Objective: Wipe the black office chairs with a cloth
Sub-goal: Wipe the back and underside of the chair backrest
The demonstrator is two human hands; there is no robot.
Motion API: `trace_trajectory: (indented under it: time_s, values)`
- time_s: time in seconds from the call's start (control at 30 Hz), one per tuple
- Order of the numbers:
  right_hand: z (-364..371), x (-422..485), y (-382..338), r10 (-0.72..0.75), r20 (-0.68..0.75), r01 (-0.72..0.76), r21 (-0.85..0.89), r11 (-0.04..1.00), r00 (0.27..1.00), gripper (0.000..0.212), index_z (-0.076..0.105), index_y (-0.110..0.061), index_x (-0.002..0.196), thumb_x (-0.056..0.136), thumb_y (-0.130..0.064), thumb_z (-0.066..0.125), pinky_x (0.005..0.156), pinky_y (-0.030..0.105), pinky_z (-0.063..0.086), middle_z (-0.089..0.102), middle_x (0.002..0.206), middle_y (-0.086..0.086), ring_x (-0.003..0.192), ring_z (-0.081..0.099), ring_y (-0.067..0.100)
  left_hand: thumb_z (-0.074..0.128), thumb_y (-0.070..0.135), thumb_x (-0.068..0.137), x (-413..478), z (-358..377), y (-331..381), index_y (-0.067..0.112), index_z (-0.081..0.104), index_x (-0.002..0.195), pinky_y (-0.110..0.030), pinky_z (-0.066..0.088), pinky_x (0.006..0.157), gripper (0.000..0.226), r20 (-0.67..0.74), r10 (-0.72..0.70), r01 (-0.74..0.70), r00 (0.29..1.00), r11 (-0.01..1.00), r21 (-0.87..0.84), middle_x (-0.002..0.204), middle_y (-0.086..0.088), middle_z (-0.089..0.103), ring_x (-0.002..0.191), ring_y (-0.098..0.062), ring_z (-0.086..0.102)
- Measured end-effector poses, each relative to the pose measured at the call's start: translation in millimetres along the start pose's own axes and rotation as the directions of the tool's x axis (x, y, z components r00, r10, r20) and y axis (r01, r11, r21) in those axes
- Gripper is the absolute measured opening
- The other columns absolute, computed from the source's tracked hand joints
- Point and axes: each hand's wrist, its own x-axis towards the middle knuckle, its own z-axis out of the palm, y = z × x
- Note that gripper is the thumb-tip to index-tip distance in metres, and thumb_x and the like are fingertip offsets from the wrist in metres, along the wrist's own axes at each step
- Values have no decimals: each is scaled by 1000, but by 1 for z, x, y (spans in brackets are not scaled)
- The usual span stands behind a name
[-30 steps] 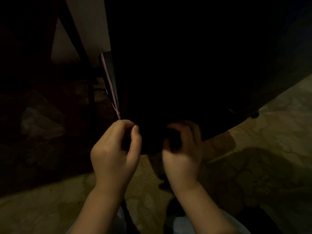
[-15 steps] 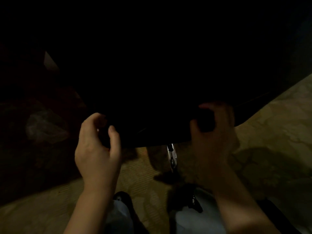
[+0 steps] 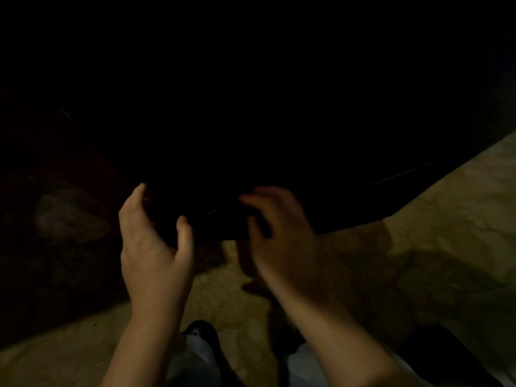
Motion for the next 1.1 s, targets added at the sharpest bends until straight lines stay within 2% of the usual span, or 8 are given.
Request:
trace_trajectory:
  time_s: [0.07, 0.2, 0.43, 0.53, 0.77, 0.87, 1.0, 1.1]
  values:
    - [17, -9, -10, -51, 112, 52, -8, 999, 992, 30, 65, -19, 110, 83, -12, 54, 94, 15, 36, 48, 121, -6, 111, 50, 14, 58, 24, 92, 0, 2, -2, 21, 19, 152, -41, 39, 102, 71, 24, 8, -9, 1000, 999, 51, 154, -2, 26, 136, -22, 36]
    - [17, -4, -12, 49, 6, -49, 3, 999, 999, 29, 67, -18, 108, 82, -10, 56, 95, 12, 34, 47, 120, -5, 112, 50, 17, 58, 26, 92, -1, 12, -4, 27, 5, 155, -30, 21, 108, 83, 98, 8, -16, 995, 997, 76, 162, 8, -1, 142, 0, 5]
    - [-46, 19, 26, 152, -239, -152, 16, 988, 959, 34, 63, -12, 103, 74, 6, 68, 94, 13, 40, 56, 113, 9, 107, 55, 19, 59, 27, 88, -7, 24, 18, 27, 10, 154, -37, 20, 114, 82, 93, -4, 8, 996, 999, -40, 162, 7, -4, 147, -14, 7]
    - [-84, 25, 61, 265, -383, -291, -12, 957, 885, 29, 61, -6, 102, 75, 2, 65, 89, 9, 39, 58, 107, 15, 104, 54, 21, 52, 49, 88, -16, 32, 35, 29, 6, 154, -42, 23, 113, 83, 127, 52, -39, 990, 994, -107, 162, 6, -5, 147, -15, 7]
    - [-114, 35, 113, 524, -581, -540, 165, 825, 623, 18, 57, -12, 101, 84, -8, 61, 75, 32, 45, 60, 98, 21, 85, 57, 19, 51, 55, 86, -30, 40, 39, 37, 7, 153, -61, 41, 99, 82, 227, 171, -155, 959, 984, -86, 161, 11, -6, 144, -30, 21]
    - [-94, 32, 92, 434, -573, -466, 100, 879, 695, 26, 56, -26, 99, 78, -10, 56, 81, 28, 44, 60, 103, 15, 97, 59, 29, 54, 50, 85, -27, 40, 35, 37, 6, 153, -63, 40, 99, 84, 231, 160, -143, 960, 986, -91, 161, 12, -6, 144, -29, 19]
    - [-61, 19, 53, 321, -401, -332, 45, 942, 858, 25, 67, -9, 96, 74, -5, 56, 89, 7, 40, 59, 109, 10, 106, 56, 19, 60, 42, 89, -29, 46, 34, 29, 8, 154, -58, 46, 95, 84, 201, 190, -165, 961, 977, -134, 162, 7, -8, 145, -29, 18]
    - [-42, 9, 37, 227, -232, -218, 63, 974, 946, 24, 70, -10, 99, 78, -5, 59, 90, 18, 47, 58, 113, 3, 107, 58, 16, 59, 36, 88, -27, 50, 32, 22, 7, 155, -47, 49, 88, 85, 209, 210, -190, 955, 975, -111, 162, 2, -11, 144, -33, 20]
